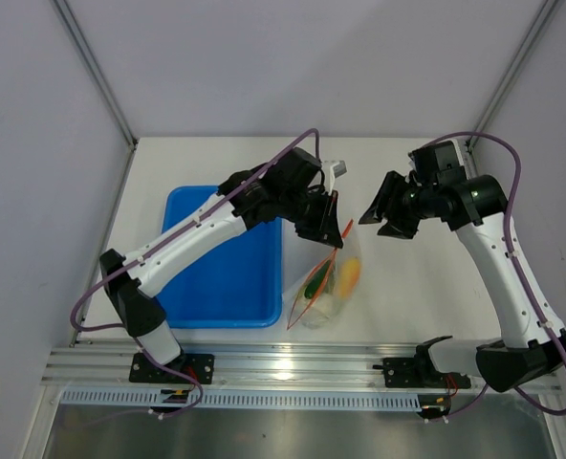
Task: Place the food in the zip-top bag and seal the zipper
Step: Zip the zipper food storage bag at the center of the board.
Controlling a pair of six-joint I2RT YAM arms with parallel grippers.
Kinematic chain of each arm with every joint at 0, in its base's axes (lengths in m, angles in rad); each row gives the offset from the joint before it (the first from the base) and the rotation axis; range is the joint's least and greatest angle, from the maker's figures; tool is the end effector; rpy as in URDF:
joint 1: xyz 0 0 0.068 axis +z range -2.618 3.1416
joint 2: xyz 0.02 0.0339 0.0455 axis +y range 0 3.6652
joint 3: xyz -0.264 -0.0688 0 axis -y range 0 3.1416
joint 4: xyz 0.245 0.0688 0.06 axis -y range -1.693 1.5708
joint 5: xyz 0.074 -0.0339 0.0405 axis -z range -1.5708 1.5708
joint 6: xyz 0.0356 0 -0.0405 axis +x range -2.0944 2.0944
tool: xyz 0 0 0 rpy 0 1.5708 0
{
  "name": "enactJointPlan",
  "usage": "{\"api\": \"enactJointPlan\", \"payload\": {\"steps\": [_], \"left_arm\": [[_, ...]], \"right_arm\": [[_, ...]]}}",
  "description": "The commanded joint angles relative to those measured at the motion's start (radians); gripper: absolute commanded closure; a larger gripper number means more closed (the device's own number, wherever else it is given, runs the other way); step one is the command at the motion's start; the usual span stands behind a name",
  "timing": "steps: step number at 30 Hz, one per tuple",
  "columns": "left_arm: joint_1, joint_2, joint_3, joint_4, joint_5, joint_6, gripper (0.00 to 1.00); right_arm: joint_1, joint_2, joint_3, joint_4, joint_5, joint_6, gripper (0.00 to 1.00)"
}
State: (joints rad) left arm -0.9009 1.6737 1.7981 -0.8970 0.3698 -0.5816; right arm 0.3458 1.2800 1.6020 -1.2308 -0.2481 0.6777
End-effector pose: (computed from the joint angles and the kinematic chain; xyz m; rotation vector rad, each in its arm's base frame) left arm 0.2132 -0.2898 0.3912 0.6104 2.5120 -1.0894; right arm 0.2082 0.0843 0.4153 0.3184 2.5729 0.7175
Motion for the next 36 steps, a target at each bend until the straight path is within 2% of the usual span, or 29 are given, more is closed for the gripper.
{"api": "enactJointPlan", "payload": {"steps": [1, 24, 36], "left_arm": [[-0.018, 0.006, 0.063, 0.020, -0.002, 0.025, 0.99], [-0.024, 0.021, 0.063, 0.020, 0.008, 0.031, 0.99], [-0.024, 0.052, 0.113, 0.003, 0.009, 0.039, 1.00]], "right_arm": [[0.018, 0.027, 0.029, -0.019, 0.046, 0.043, 0.44], [0.078, 0.047, 0.082, -0.009, 0.104, 0.098, 0.46], [0.130, 0.081, 0.082, -0.009, 0.118, 0.106, 0.47]]}}
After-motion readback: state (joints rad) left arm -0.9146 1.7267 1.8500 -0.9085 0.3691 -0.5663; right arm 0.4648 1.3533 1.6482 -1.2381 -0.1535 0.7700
